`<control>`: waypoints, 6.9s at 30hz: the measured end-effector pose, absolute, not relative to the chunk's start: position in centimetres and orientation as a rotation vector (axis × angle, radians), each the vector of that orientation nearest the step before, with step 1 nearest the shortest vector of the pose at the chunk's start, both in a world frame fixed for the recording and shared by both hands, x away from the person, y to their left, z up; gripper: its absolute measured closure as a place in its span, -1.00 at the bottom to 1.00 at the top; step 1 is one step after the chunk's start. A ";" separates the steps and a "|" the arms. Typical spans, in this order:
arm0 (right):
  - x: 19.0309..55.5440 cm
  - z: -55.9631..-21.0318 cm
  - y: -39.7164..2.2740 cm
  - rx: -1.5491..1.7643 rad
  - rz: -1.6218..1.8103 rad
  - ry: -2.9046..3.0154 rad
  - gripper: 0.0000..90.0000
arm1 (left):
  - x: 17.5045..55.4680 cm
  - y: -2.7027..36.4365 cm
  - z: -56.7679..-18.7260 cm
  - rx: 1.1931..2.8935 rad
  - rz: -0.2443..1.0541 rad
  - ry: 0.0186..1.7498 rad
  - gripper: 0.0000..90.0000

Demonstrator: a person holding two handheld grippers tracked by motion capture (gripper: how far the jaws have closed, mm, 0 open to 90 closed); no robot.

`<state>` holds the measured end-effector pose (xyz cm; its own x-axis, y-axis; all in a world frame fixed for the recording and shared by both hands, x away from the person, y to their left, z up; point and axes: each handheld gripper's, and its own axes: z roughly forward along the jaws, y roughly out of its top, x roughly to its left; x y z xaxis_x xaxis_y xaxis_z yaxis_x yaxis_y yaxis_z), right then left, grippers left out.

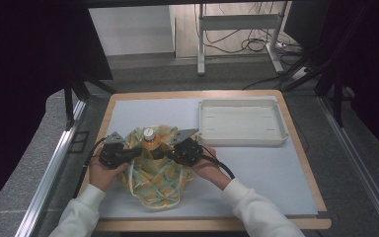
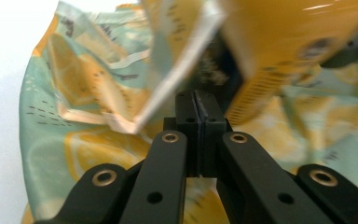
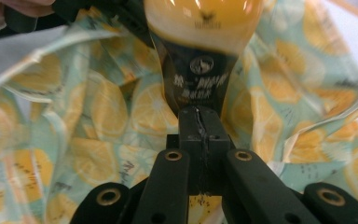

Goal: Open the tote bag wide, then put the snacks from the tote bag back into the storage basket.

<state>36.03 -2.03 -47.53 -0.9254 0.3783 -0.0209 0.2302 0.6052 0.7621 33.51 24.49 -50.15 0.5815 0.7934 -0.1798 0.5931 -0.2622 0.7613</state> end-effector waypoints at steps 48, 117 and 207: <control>39.2 -48.8 -1.3 0.677 1.168 2.664 0.97 | 33.5 26.2 -49.3 1.946 0.255 1.100 1.00; 42.7 -46.3 -1.5 0.792 1.219 2.541 0.97 | 30.3 24.9 -50.9 1.976 0.243 1.059 1.00; 38.2 -47.0 4.0 0.577 1.270 2.553 -0.46 | 26.4 25.5 -49.1 1.870 0.437 1.063 -0.38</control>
